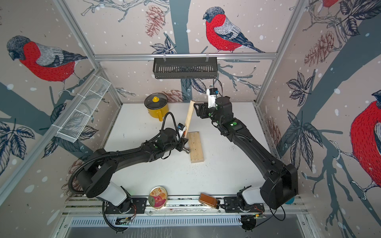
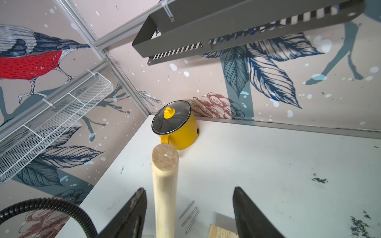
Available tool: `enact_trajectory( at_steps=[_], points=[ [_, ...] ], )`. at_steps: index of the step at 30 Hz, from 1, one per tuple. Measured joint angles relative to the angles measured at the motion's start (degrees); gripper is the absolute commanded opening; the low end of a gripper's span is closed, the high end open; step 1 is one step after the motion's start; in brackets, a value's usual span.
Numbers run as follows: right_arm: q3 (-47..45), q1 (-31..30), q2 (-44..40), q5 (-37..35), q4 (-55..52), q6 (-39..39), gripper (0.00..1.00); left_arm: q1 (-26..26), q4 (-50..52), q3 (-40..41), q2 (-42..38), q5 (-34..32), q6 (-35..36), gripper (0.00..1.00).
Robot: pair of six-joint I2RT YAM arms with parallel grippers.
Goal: Use a claw hammer to pull out a nail
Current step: Place the hammer at the center of the board.
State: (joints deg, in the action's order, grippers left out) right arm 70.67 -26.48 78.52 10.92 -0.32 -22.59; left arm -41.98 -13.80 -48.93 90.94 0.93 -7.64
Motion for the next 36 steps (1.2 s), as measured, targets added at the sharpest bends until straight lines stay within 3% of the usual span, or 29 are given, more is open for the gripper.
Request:
enact_trajectory(
  at_steps=[17,36],
  points=[
    [-21.6,3.7,-6.2,-1.6,9.9,-2.7,0.66,4.7,10.1,-2.0,1.6,-11.5,-7.6,0.00],
    [-32.9,-2.1,-6.2,-10.0,20.6,-4.6,0.65,5.8,22.2,1.9,-1.8,-13.3,-14.8,0.00]
  ],
)
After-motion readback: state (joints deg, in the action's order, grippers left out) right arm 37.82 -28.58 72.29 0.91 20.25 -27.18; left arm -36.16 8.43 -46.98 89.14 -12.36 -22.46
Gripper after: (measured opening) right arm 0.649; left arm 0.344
